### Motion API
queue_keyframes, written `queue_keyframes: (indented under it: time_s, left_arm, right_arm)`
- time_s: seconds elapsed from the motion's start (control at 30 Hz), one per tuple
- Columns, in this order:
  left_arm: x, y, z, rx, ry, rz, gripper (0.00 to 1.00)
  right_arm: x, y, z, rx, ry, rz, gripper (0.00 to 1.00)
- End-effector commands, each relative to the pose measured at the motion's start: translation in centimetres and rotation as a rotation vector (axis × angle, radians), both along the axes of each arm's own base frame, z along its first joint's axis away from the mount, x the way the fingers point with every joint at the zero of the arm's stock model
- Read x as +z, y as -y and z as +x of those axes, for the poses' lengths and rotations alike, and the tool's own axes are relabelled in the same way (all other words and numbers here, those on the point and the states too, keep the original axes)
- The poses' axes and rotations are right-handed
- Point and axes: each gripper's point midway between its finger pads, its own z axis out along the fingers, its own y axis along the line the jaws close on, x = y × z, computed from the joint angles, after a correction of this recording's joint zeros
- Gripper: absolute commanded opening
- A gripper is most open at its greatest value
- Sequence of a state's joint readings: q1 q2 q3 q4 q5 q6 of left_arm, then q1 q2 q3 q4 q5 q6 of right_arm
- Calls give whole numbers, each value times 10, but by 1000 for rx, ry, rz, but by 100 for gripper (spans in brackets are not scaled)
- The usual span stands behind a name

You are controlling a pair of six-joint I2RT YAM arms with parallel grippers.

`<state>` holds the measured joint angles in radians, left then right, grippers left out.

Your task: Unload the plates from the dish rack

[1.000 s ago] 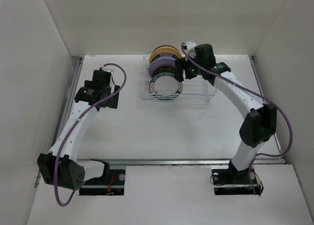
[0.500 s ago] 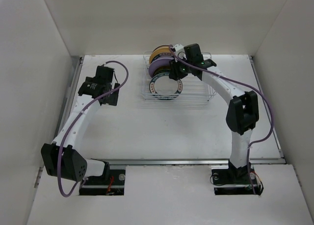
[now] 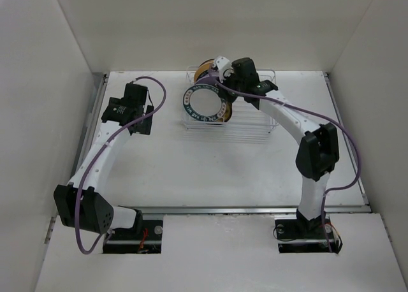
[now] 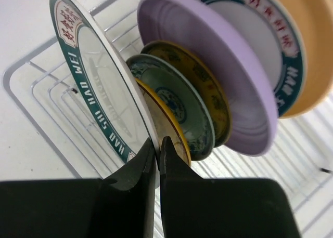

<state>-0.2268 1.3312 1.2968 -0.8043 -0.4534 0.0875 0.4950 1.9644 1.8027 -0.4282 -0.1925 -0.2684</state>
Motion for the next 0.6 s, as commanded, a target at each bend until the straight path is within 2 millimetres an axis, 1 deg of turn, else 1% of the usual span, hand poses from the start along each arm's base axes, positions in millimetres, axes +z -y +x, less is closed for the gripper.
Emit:
queue_keyframes:
  time_s: [0.0, 0.07, 0.1, 0.13, 0.17, 0.2, 0.23, 0.27, 0.3, 0.33, 0.37, 0.4, 0.43, 0.47, 0.5, 0.53, 0.57]
  left_arm:
    - [24, -3, 1, 28, 79, -19, 100]
    - [26, -1, 0, 21, 86, -31, 100]
    - [22, 0, -1, 16, 75, -36, 100]
    - [24, 0, -2, 16, 84, -38, 100]
    - [24, 0, -2, 16, 84, -38, 100]
    - [27, -1, -3, 16, 93, -40, 100]
    - [27, -1, -3, 16, 93, -40, 100]
    - [26, -1, -5, 16, 93, -40, 100]
    - [27, -1, -3, 15, 102, -42, 100]
    - [27, -1, -3, 15, 102, -42, 100]
    - [30, -1, -5, 15, 111, -44, 100]
    - [30, -1, -5, 15, 111, -44, 100]
    - [30, -1, -4, 22, 114, -50, 100]
    - [30, -1, -4, 22, 114, -50, 100]
    - [30, -1, -4, 22, 114, -50, 100]
    - [30, -1, -4, 22, 114, -50, 100]
    - [30, -1, -4, 22, 114, -50, 100]
  right_arm:
    - [91, 27, 3, -143, 233, 24, 0]
    - [106, 35, 1, -183, 273, 9, 0]
    - [122, 40, -4, -199, 302, 21, 0]
    - [132, 39, -10, -205, 315, 40, 0]
    - [144, 45, -11, -242, 334, 59, 0]
    - [155, 43, -18, -254, 341, 88, 0]
    - [169, 46, -28, -283, 330, 160, 0]
    - [173, 47, -36, -282, 316, 187, 0]
    - [163, 44, -45, -257, 278, 206, 0]
    - [172, 44, -62, -244, 266, 244, 0]
    - [168, 42, -71, -252, 216, 299, 0]
    - [159, 40, -81, -241, 170, 318, 0]
    - [133, 33, -96, -197, 87, 327, 0]
    - [130, 33, -111, -179, 44, 357, 0]
    - [118, 28, -123, -169, -28, 393, 0]
    - [84, 20, -143, -111, -143, 389, 0]
    - [72, 19, -156, -93, -197, 400, 0]
